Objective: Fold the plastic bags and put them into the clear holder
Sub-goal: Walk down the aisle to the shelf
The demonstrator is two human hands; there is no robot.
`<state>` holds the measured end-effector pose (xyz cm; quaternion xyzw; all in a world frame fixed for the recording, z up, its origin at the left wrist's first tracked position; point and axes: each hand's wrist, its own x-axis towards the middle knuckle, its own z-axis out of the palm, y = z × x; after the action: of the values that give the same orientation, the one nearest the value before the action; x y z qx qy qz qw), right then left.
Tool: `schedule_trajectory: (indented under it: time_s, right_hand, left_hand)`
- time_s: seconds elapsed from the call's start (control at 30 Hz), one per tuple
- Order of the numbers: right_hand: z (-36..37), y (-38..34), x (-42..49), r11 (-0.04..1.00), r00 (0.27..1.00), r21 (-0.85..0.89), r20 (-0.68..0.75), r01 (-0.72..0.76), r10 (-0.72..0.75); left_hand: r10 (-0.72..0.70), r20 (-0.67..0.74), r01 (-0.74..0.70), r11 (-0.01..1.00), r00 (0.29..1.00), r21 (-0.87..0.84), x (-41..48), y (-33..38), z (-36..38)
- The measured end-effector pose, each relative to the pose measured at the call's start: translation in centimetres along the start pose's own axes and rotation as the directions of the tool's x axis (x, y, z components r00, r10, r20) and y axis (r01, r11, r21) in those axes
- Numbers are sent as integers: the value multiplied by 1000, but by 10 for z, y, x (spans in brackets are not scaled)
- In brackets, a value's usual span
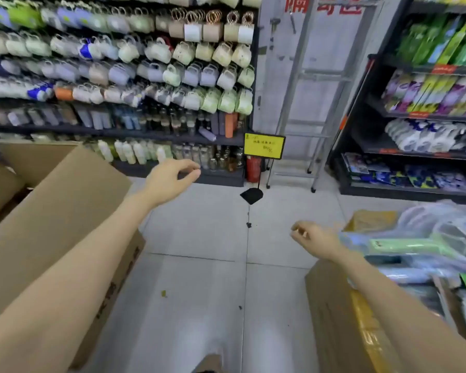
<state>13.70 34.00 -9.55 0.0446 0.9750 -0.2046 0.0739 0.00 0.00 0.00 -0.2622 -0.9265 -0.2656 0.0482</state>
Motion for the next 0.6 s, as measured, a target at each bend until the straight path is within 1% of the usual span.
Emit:
schedule_trajectory:
  time_s: [0.07,0.13,0.2,0.3,0.43,0.5,0.6]
  right_hand:
    - [28,-6,32,997,992,-61,118,44,-37]
    - [53,-15,56,986,961,-143,274,91,-49]
    - [72,-20,94,967,933,-204,354,150,-70]
    - [87,-31,154,937,890,-246,440,249,-121]
    - [93,-40,238,911,820,-263,559,317,-124]
    - [89,-41,280,898,803,-274,581,343,-130]
    - [76,-40,340,901,795,-262,591,346,-134]
  left_hand:
    - [-58,28,58,998,998,-15,15,-13,11]
    - [-93,70,94,995,993,-13,27,-30,24]
    - [-137,100,138,990,986,-9,53,-54,37]
    - [-224,170,232,972,960,-25,98,-99,57]
    - [-317,236,346,934,918,-91,156,-163,80]
    - [-363,277,399,913,890,-83,180,-189,86]
    - [-461,312,511,854,831,-100,214,-223,91]
